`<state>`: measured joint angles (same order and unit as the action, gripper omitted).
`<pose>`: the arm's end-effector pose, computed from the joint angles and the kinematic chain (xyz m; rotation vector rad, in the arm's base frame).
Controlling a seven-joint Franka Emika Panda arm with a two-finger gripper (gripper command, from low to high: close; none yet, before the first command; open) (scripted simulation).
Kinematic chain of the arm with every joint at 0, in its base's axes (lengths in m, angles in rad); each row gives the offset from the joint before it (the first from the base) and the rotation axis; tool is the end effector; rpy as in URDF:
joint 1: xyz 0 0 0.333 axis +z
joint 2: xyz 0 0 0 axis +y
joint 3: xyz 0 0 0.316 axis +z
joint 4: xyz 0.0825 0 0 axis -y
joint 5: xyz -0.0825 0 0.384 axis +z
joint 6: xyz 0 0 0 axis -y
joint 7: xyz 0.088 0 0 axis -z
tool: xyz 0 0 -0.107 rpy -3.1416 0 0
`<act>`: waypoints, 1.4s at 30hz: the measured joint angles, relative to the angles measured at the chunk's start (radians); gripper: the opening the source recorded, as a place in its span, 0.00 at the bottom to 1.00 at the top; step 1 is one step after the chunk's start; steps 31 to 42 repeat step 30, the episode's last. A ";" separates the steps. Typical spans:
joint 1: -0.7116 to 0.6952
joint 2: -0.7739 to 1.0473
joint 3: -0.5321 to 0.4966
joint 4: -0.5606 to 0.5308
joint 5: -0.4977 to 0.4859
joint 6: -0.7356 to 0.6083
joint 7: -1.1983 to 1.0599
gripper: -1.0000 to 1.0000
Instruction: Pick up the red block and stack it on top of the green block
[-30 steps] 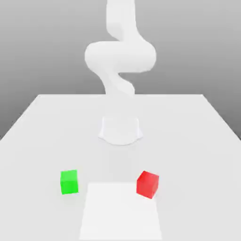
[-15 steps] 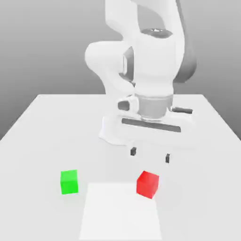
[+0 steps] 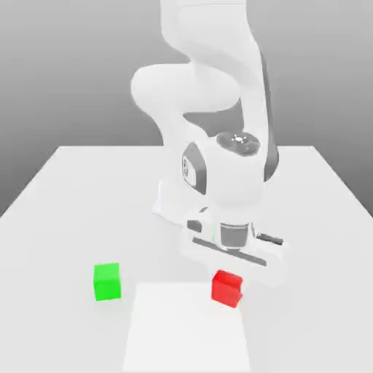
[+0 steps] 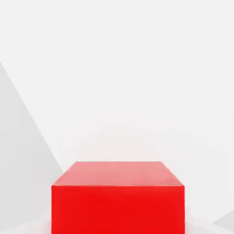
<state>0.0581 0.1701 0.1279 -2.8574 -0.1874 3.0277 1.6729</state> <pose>0.3383 0.0813 0.1520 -2.4962 1.9027 -0.0032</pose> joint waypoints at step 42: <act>-0.360 -0.144 -0.290 -0.029 0.210 -0.114 -0.397 1.00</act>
